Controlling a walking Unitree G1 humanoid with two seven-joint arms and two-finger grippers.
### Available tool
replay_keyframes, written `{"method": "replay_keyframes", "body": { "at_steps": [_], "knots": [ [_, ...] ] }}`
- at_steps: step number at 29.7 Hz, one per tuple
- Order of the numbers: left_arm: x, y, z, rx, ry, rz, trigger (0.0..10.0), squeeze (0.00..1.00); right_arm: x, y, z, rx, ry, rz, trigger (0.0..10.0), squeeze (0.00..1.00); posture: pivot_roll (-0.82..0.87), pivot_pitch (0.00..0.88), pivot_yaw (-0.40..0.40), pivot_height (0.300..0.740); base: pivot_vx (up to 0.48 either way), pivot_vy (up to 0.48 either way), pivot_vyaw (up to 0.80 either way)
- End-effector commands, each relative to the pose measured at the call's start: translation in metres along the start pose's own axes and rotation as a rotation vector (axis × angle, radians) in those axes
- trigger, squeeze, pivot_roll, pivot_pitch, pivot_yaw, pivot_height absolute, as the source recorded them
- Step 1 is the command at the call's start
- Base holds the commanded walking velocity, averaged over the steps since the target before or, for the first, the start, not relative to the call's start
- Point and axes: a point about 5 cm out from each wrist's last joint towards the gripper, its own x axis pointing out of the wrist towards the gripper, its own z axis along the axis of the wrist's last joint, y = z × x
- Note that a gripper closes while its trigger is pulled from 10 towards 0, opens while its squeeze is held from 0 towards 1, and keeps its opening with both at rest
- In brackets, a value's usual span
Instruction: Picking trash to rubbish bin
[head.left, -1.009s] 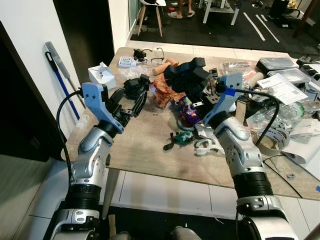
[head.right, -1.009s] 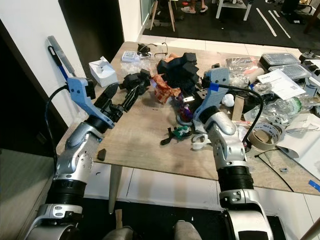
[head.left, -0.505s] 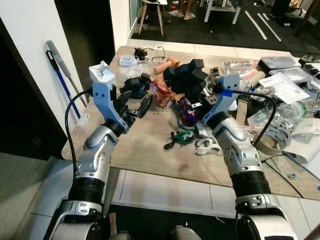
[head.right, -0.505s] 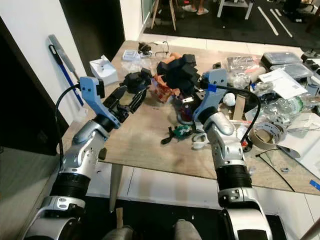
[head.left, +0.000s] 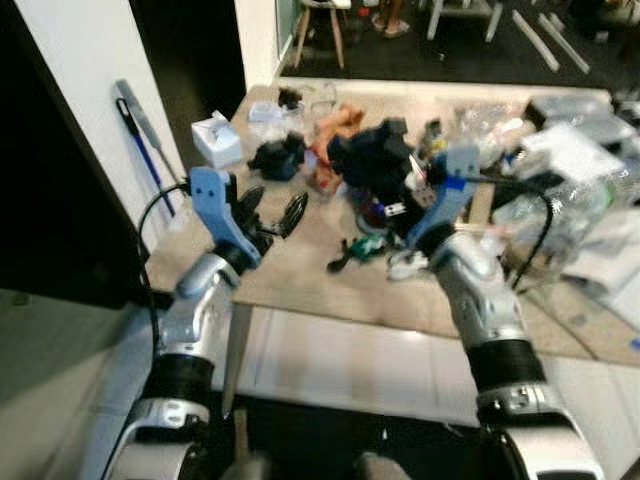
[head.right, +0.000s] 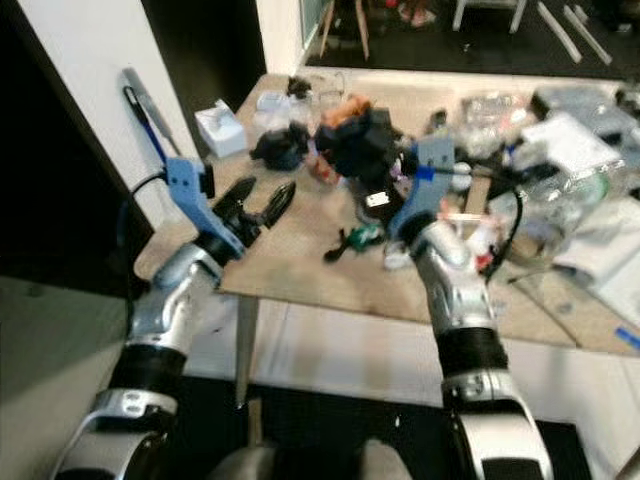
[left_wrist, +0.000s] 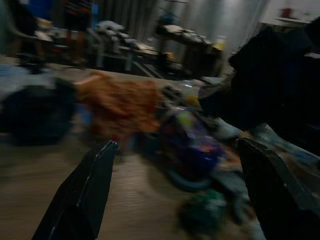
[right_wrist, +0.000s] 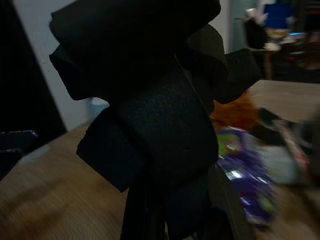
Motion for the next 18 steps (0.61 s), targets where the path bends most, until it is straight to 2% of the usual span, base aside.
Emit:
{"method": "replay_keyframes", "body": {
  "at_steps": [1, 18],
  "knots": [
    [-0.003, 0.0028, -0.0035, 0.005, 0.015, 0.007, 10.0, 0.0, 0.0008, 0.0032, -0.0038, 0.005, 0.009, 0.012, 10.0, 0.0, -0.09, 0.0, -0.012, 0.74, -0.289, 0.0, 0.0],
    [-0.0033, 0.0029, -0.0088, 0.003, 0.024, 0.001, 10.0, 0.0, 0.0008, 0.0028, -0.0087, -0.002, 0.023, 0.014, 10.0, 0.0, -0.09, 0.0, -0.017, 0.74, -0.288, 0.0, 0.0]
  ]
}}
